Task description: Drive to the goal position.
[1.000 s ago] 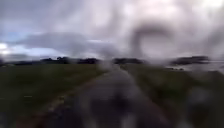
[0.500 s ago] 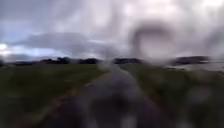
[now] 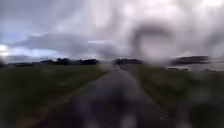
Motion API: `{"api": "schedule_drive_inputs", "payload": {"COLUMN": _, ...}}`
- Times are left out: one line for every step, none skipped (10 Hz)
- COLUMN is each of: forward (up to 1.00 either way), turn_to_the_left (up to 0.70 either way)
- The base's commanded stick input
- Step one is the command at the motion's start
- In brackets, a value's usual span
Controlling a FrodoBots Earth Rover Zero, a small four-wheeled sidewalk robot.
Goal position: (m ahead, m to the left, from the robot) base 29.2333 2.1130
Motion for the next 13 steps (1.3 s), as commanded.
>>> {"api": "schedule_drive_inputs", "payload": {"forward": 0.7, "turn_to_the_left": 0.0}}
{"api": "schedule_drive_inputs", "payload": {"forward": 0.7, "turn_to_the_left": 0.0}}
{"api": "schedule_drive_inputs", "payload": {"forward": 0.7, "turn_to_the_left": 0.0}}
{"api": "schedule_drive_inputs", "payload": {"forward": 0.7, "turn_to_the_left": 0.0}}
{"api": "schedule_drive_inputs", "payload": {"forward": 0.7, "turn_to_the_left": -0.04}}
{"api": "schedule_drive_inputs", "payload": {"forward": 0.7, "turn_to_the_left": -0.1}}
{"api": "schedule_drive_inputs", "payload": {"forward": 0.7, "turn_to_the_left": -0.14}}
{"api": "schedule_drive_inputs", "payload": {"forward": 0.7, "turn_to_the_left": -0.14}}
{"api": "schedule_drive_inputs", "payload": {"forward": 0.7, "turn_to_the_left": -0.14}}
{"api": "schedule_drive_inputs", "payload": {"forward": 0.7, "turn_to_the_left": -0.14}}
{"api": "schedule_drive_inputs", "payload": {"forward": 0.7, "turn_to_the_left": -0.14}}
{"api": "schedule_drive_inputs", "payload": {"forward": 0.7, "turn_to_the_left": -0.02}}
{"api": "schedule_drive_inputs", "payload": {"forward": 0.7, "turn_to_the_left": 0.0}}
